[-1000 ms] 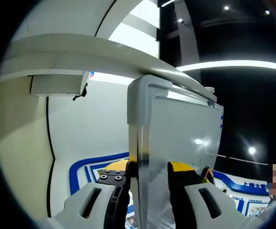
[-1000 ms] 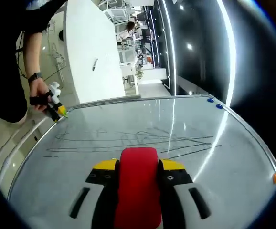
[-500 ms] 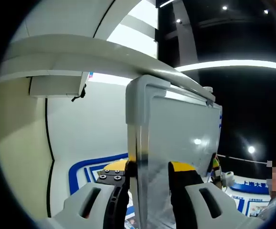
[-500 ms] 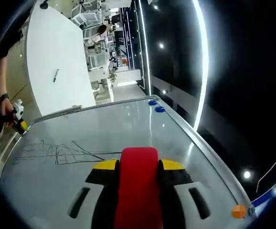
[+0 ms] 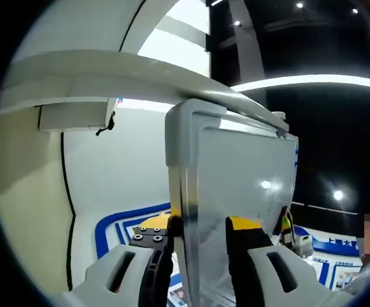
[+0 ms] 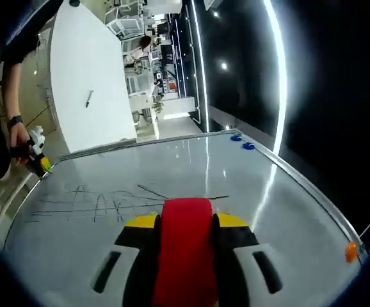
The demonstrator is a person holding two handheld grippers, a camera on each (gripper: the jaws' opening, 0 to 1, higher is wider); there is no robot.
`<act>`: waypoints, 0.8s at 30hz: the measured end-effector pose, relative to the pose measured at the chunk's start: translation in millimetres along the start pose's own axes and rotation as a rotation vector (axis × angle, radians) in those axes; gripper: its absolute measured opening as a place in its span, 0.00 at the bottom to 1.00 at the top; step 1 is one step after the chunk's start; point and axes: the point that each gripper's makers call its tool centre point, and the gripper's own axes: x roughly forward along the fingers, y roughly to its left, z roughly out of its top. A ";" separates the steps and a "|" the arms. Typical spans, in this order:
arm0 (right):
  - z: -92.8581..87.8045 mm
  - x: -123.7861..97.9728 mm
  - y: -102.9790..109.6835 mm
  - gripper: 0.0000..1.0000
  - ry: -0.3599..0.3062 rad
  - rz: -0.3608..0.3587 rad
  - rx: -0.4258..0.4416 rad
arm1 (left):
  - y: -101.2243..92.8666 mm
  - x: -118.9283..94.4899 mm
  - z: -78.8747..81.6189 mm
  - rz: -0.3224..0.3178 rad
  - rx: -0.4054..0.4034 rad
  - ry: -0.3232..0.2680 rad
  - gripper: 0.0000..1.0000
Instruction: Wipe the writing off the whiteboard with the eraser
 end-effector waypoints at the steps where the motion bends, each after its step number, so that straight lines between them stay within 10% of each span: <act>1: -0.8 -0.7 5.4 0.27 0.002 0.002 0.001 | -0.4 -0.2 -1.1 -0.001 -0.003 -0.005 0.34; 8: -15.5 -8.6 91.4 0.27 0.016 0.085 -0.026 | -0.7 0.0 0.0 -0.008 -0.009 -0.016 0.34; 24: -37.1 -24.7 210.7 0.27 0.026 0.141 -0.034 | 3.1 0.7 4.4 -0.004 -0.018 -0.017 0.36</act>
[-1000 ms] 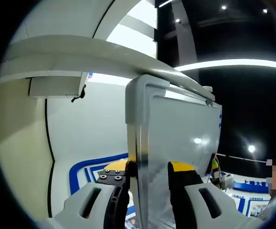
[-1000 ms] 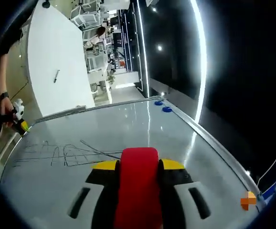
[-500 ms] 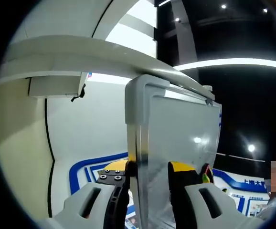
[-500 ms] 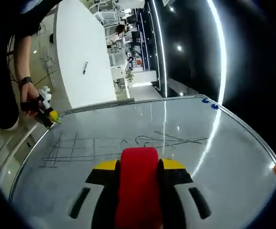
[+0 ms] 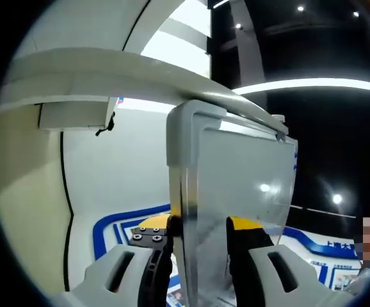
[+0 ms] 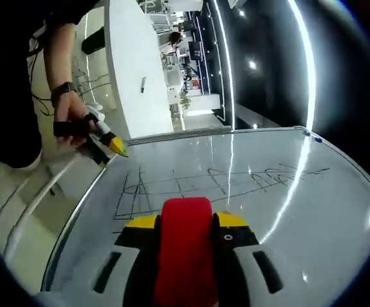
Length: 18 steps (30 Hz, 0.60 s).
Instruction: Wipe the writing off the whiteboard with the eraser
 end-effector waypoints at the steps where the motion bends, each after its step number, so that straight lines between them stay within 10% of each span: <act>1: -1.2 0.1 6.5 0.27 0.003 0.009 0.008 | -3.7 -0.2 -3.7 0.000 0.005 0.001 0.36; 10: -12.4 -0.4 89.9 0.27 0.047 0.111 -0.027 | -4.6 -0.2 -3.9 0.000 0.002 0.001 0.36; 18: -11.8 -0.1 91.2 0.27 0.079 0.152 -0.112 | -1.9 -1.0 -1.8 -0.007 0.002 0.002 0.34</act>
